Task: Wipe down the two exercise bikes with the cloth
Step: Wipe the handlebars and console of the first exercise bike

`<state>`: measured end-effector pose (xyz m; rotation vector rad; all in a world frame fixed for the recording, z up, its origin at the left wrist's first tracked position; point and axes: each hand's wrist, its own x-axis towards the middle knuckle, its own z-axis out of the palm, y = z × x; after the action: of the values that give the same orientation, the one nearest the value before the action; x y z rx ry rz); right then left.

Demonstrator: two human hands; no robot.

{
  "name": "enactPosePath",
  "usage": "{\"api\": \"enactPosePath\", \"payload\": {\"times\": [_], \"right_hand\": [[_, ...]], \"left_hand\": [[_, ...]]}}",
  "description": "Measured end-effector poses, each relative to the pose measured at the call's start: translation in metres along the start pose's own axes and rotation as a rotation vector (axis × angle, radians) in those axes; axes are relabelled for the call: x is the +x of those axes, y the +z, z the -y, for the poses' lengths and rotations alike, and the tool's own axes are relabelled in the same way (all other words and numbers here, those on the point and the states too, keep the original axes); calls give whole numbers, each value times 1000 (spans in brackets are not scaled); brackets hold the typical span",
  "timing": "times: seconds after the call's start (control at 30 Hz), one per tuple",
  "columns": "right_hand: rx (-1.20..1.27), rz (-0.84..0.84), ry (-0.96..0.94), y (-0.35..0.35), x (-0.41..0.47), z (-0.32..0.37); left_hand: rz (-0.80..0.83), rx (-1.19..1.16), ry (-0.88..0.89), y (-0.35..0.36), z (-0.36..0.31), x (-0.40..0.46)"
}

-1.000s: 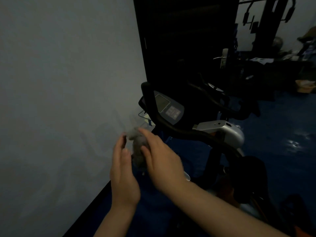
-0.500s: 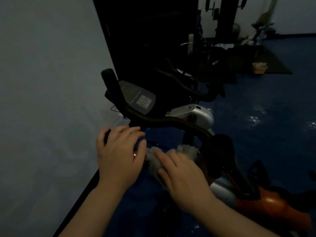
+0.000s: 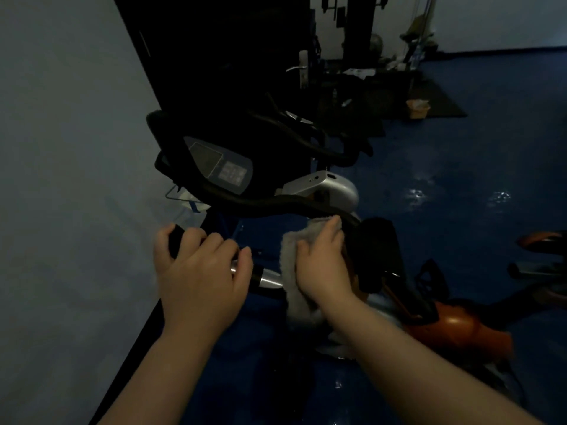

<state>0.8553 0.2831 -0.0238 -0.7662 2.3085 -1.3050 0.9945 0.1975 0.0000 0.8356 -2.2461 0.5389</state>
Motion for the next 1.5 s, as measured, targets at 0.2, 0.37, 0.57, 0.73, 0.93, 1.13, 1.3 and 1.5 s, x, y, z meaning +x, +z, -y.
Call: {"api": "enactPosePath", "payload": {"times": [0.2,0.37,0.57,0.73,0.93,1.13,1.3,1.5], "right_hand": [[452,-19,96,6,-27,-15],[670,-124,245,-1,3,5],[-6,-158,-156,44,-68,-4],[-346,82,-632,-3,-42,-33],[-420,2,-607,25,-44,17],[-490,270,-723,21,-29,17],[-634,386,-794,19,-20,36],[-113,398,-745,45,-30,75]], "left_hand": [[-86,-24,8,8,1,-1],[-120,-14,3,11,1,-1],[-118,-44,-28,13,-2,1],[-82,-292,-44,-2,6,4],[-119,-744,-472,-22,3,-10],[-106,-959,-623,-22,-6,-15],[-56,-1105,-652,-28,1,-14],[-60,-1144,-675,-30,0,-16]]}}
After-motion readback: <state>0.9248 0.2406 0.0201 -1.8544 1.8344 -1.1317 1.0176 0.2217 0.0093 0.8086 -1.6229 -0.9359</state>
